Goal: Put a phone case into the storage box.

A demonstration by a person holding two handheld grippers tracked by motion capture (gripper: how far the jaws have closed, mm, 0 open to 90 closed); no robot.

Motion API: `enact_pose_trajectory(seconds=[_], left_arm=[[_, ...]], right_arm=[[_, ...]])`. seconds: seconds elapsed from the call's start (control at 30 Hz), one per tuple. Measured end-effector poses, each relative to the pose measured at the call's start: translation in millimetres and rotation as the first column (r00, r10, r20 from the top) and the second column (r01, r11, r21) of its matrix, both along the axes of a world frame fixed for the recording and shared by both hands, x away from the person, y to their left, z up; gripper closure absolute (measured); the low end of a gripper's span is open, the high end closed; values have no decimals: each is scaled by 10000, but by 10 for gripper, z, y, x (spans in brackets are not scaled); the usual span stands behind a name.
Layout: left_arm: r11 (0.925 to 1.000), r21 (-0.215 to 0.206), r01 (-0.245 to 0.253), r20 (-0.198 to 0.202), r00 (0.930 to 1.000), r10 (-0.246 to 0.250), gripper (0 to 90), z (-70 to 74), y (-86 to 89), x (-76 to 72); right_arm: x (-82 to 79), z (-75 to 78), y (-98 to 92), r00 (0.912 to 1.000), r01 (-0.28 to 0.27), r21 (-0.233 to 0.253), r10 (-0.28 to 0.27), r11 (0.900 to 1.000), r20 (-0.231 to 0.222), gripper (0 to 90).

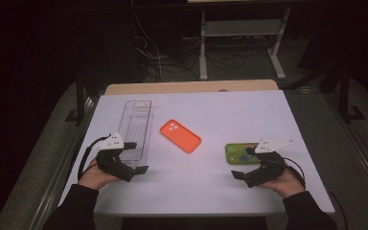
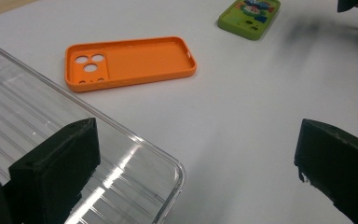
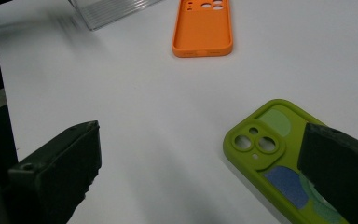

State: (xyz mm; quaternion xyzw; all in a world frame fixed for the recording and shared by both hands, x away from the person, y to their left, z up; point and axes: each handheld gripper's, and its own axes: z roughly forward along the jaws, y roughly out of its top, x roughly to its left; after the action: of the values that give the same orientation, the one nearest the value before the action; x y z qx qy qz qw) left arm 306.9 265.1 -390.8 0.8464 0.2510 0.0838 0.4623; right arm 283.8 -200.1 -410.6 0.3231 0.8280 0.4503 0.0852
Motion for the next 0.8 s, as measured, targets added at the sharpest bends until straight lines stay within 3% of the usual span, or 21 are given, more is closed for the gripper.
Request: enact_pose_trajectory(seconds=[0.27,0.4,0.67,0.8], left_arm=[[9999,122,87,-71,9999,-87,0,-23,-19,-4],[9997,198,150,38,9999,-151,0,-30,-46,-22],[9995,295,113,159,9998,-118,0,-36,-50,-16],[9996,241,111,128,9999,-114,0,-37,-48,-14]], right_arm=[[26,20,-6,9998,153,-31,-153,9999,-116,0],[58,47,0,9992,291,211,-285,9994,-263,0],[156,90,14,9955,783,314,-764,9964,-556,0],[226,116,29,9932,1087,264,-1074,9937,-449,0]])
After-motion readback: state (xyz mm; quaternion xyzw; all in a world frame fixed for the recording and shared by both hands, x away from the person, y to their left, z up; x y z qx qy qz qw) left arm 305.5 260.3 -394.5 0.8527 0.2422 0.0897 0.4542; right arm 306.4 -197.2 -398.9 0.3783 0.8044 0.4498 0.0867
